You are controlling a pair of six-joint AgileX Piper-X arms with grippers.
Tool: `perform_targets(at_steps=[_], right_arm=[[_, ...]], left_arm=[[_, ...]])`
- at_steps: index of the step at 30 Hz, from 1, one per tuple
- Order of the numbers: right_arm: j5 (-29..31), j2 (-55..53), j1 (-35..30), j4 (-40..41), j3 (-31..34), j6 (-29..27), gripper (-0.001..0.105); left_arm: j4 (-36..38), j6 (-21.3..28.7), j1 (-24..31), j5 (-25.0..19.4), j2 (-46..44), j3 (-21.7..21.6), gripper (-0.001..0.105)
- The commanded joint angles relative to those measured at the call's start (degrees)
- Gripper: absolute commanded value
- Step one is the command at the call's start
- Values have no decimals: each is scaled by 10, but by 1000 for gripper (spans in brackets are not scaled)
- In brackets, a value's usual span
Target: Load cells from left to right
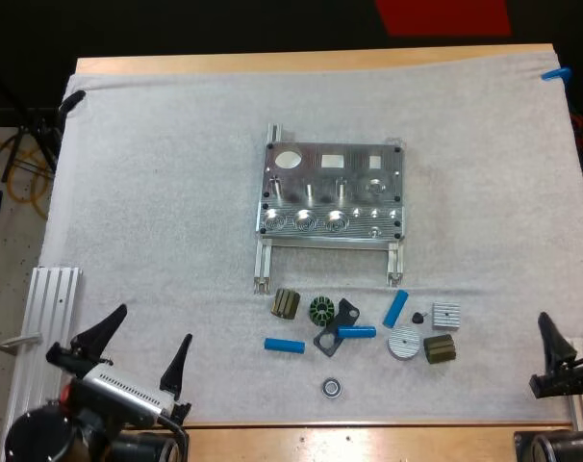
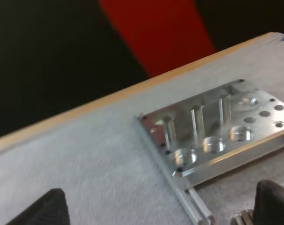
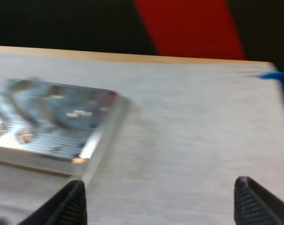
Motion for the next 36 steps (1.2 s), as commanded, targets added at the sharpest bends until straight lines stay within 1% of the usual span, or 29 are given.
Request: perform_targets(at_steps=[1,2,4,5,6,8,9,10,14,15,17,18,20,23,26,28,33,35,36], right_arm=[[-48,20,-2,-5,-19,0,64],[-74,35,-2,-5,-30,0,64],[-107,58,-2,-5,-44,2,64],[-124,72,2,-5,-53,6,64],[-137,77,4,-5,-60,10,64],[-169,102,16,-5,-75,11,64],[-175,108,22,-5,-78,11,64],[-184,118,31,-5,-84,11,64],[-186,153,80,-5,-92,5,64],[-188,156,85,-5,-92,0,64],[-190,172,115,-5,-92,-33,64],[-191,177,126,-5,-92,-43,64],[-189,189,155,-5,-92,-69,64],[-166,205,189,-5,-92,-69,64],[-137,215,216,-5,-92,-69,64],[-127,218,230,-5,-92,-69,64],[-125,220,251,-5,-92,-63,64],[-125,220,255,-5,-92,-43,64],[-125,220,255,-5,-92,-36,64]], left_arm=[[-7,22,-22,3,26,-16,78],[-7,38,-37,3,42,-25,78],[-6,58,-65,3,71,-38,78],[-6,75,-84,3,91,-45,78],[-6,83,-94,3,98,-48,78],[-6,117,-131,2,140,-55,78],[-6,122,-137,2,151,-55,78],[-6,143,-156,2,172,-55,78],[-1,214,-214,-2,246,-55,78],[-1,224,-219,-2,258,-55,78],[-1,254,-248,-6,304,-55,78],[-1,258,-254,-9,316,-55,78],[-1,283,-274,-25,358,-55,78],[-1,332,-301,-55,410,-55,78],[-1,349,-324,-79,461,-55,78],[-3,357,-335,-79,491,-55,78],[-9,357,-338,-81,584,-55,78],[-9,357,-338,-96,631,-55,78],[-9,357,-338,-97,639,-55,78]])
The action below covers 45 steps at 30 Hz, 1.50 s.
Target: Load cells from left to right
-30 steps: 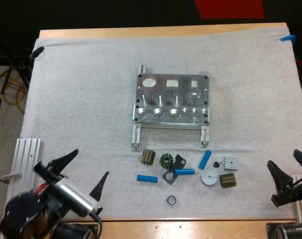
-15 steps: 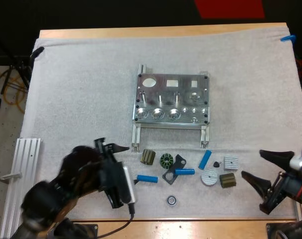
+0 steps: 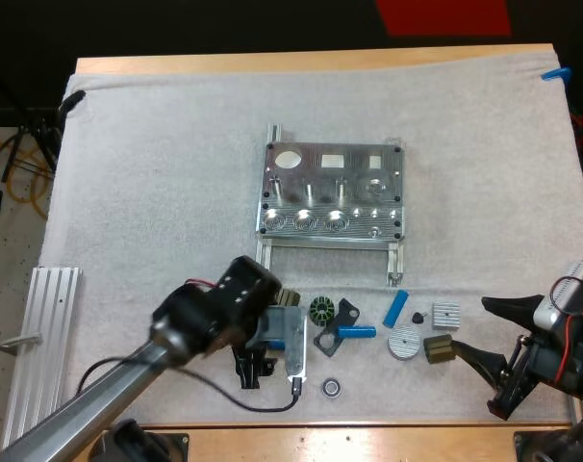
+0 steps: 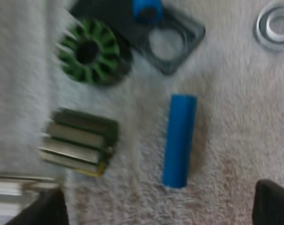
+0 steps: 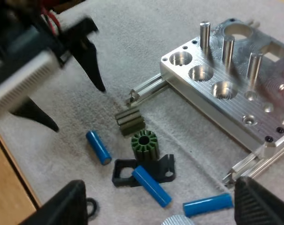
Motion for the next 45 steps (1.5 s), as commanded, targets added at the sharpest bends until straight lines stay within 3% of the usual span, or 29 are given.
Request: perform_targets(at_steps=[1,12,21,39,45], right_arm=[[-2,0,1,-5,-5,12,64],[-2,0,1,-5,-5,23,64],[-2,0,1,-5,-5,23,64],[-2,0,1,-5,-5,26,64],[-2,0,1,-5,-5,26,64]], left_arm=[[-1,0,-1,-13,25,-3,78],[-33,-15,-1,5,161,-3,77],[-59,-17,-1,5,201,-3,47],[-78,-13,-1,0,207,1,47],[-71,-13,-1,-60,210,6,46]])
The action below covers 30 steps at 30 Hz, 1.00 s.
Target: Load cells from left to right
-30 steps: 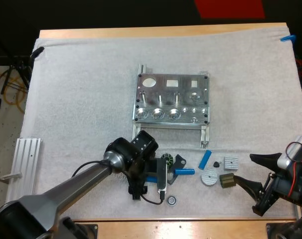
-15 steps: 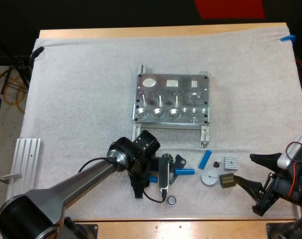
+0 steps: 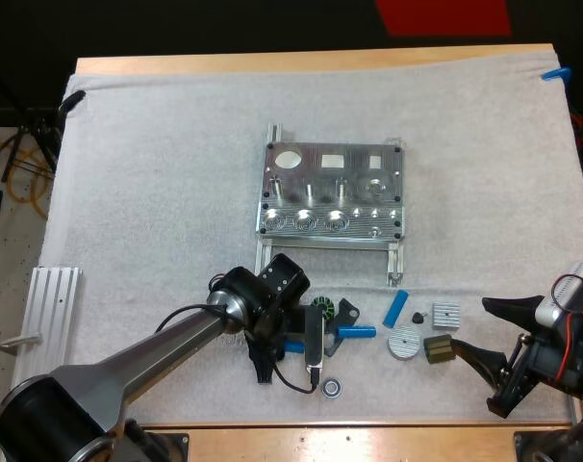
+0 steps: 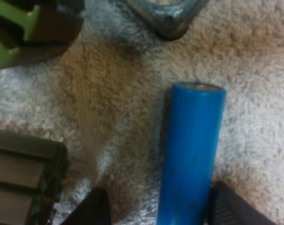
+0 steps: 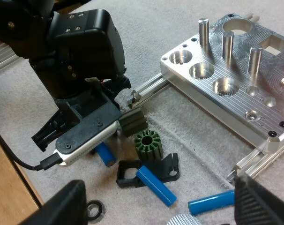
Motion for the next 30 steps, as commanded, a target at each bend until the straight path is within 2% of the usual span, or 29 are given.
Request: perform_targets(at_steps=[1,6,13,17,24,30], right_arm=[[-3,0,1,-5,-5,2,64],[-3,0,1,-5,-5,2,64],[-3,0,1,-5,-5,2,64],[-3,0,1,-14,-5,2,64],[16,0,1,-39,-5,14,64],[37,14,1,-44,-5,145,64]], left_arm=[[0,-1,-1,-24,2,1,45],[-3,-1,-1,3,2,1,28],[16,-11,-1,-24,2,-7,0],[75,-16,-1,-24,-10,-43,0],[108,-52,-1,-21,-96,-88,0],[118,-79,-1,-5,-224,-93,0]])
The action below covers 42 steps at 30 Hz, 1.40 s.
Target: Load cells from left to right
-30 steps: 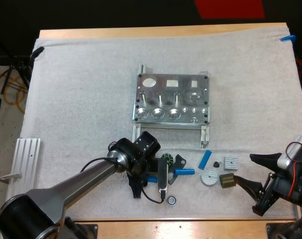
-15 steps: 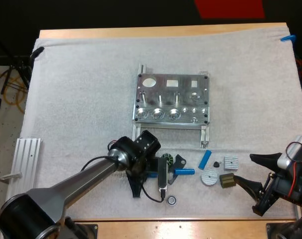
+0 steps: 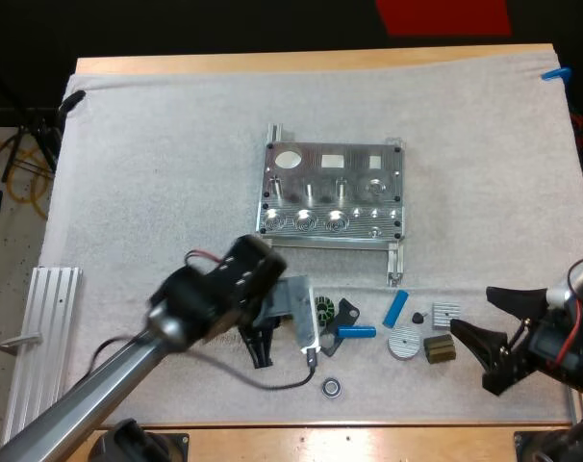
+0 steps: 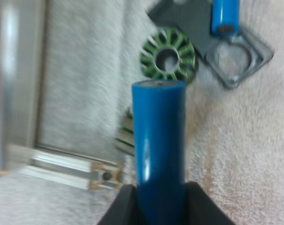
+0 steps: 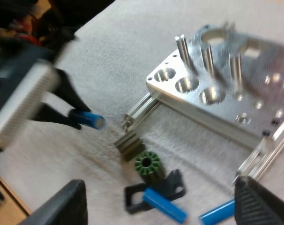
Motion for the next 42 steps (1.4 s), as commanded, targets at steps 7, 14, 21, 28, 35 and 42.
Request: perform_targets(at_steps=[7,14,21,28,35,42], right_arm=[[-99,76,1,-23,-5,95,64],[-215,179,1,-148,-4,153,61],[-289,270,1,-273,-4,203,43],[-312,334,14,-328,-4,241,43],[-263,373,100,-380,-4,255,43],[-249,390,137,-422,-8,279,43]], left_arm=[[13,-9,-1,41,-140,-5,0],[16,-9,-1,69,-177,-5,0],[16,-9,-1,69,-177,-5,0],[16,-9,-1,72,-177,-5,0],[12,-9,-1,91,-177,-5,0],[12,-9,-1,91,-177,-5,0]])
